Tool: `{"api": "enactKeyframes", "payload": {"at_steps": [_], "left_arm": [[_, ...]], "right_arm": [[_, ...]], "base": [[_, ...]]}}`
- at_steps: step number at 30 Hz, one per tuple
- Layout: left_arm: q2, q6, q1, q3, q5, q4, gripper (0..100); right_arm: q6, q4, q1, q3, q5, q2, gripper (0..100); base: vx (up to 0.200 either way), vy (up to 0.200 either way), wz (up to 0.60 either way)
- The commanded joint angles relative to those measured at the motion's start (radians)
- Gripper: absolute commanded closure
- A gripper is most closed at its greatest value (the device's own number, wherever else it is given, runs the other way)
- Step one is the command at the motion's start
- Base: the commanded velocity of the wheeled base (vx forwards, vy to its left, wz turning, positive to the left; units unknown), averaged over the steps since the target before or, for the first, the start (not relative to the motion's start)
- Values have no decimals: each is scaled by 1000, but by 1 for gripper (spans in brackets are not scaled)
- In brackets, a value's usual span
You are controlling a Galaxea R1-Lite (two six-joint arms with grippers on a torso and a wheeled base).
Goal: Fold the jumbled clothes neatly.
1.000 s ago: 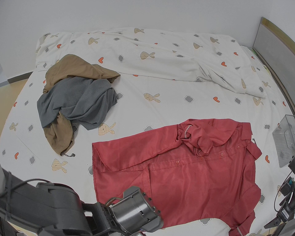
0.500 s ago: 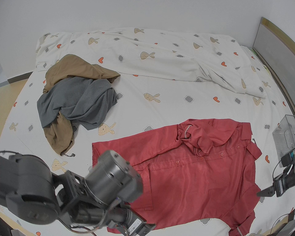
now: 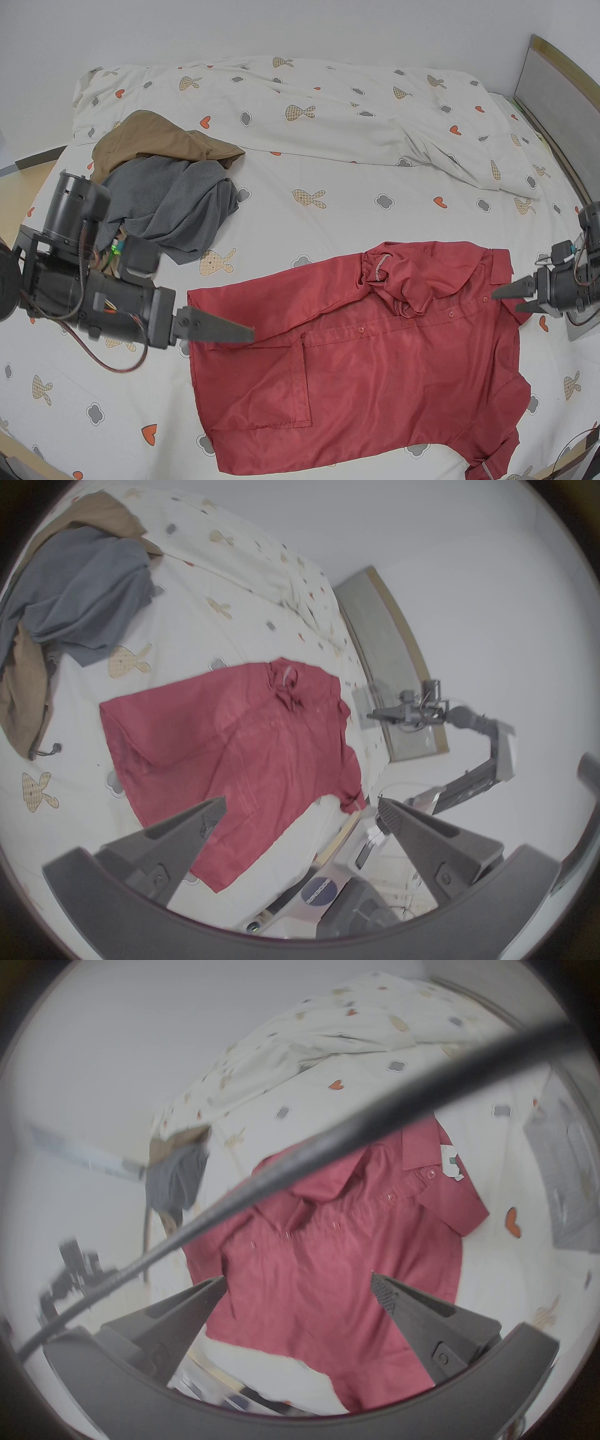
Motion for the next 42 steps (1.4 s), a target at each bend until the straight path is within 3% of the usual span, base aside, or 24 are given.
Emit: {"api": "enactKeyframes", "payload": {"at_steps": [1,5,6,8,12,15,20,30,37,42], "left_arm": [[-37,-81,200,-37,-137,-57,0],[-45,-81,229,-36,-137,-70,0],[-48,-83,232,-39,-137,-70,0],[-57,-81,232,-36,-137,-70,0],[-74,-78,234,-28,-139,-70,0],[-77,-78,234,-23,-140,-70,0],[-68,-75,234,-19,-142,-70,0],[-55,-75,232,-16,-142,-80,0],[-48,-73,232,1,-142,-104,0],[-38,-73,232,3,-142,-109,0]], "right_arm": [[211,-112,-58,-188,106,249,0],[124,-135,-132,-188,117,252,0],[-1,-148,-195,-189,141,263,0],[-140,-144,-247,-200,180,323,0],[-295,-138,-290,-231,198,439,0],[-300,-143,-299,-244,207,479,0],[-295,-131,-321,-287,296,472,0],[-301,-109,-370,-281,304,442,0],[-398,-120,-371,-231,298,513,0],[-396,-128,-385,-238,299,541,0]], "base": [[0,0,0],[0,0,0],[0,0,0],[0,0,0],[0,0,0],[0,0,0],[0,0,0],[0,0,0],[0,0,0],[0,0,0]]}}
